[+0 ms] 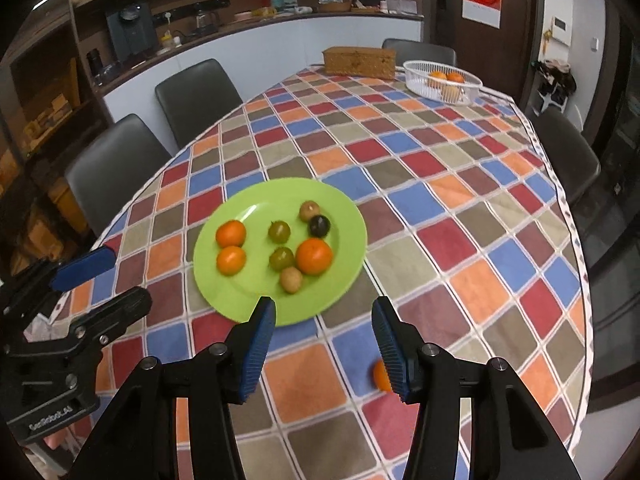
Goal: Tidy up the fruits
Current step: 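Move both tools back toward the dark plum and orange on the table, then grasp the dark plum with the left tool while the right tool grasps the orange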
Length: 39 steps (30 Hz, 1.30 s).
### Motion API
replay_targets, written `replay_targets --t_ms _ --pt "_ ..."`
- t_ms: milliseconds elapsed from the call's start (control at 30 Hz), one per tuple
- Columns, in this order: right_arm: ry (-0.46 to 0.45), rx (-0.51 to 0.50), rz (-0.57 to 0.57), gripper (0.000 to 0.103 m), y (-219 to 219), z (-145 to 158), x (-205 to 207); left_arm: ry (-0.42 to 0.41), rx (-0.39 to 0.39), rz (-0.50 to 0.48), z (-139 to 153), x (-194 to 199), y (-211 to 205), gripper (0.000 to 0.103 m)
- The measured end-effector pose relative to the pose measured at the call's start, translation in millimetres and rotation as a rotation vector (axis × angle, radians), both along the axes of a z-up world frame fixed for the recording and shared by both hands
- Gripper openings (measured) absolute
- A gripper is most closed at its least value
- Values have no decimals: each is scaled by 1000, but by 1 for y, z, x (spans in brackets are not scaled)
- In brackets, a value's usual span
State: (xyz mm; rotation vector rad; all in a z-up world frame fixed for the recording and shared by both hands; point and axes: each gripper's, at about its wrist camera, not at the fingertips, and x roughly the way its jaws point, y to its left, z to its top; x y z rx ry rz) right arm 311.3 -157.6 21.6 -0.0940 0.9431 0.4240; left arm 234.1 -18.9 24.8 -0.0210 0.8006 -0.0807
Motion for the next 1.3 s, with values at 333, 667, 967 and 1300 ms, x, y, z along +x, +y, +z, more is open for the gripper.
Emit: replay_targets --t_ms 333,667,967,1300 --pt "84 0 -41 51 -23 -28 1 137 -2 40 -41 4 -10 58" --pt "159 -59 -77 51 -33 -66 11 301 -25 46 -86 20 -15 57" --pt "234 -74 -104 47 -42 -91 20 386 -53 34 -110 28 -18 47" --pt "284 -60 -111 42 -43 -108 27 417 -58 27 -119 34 -19 31"
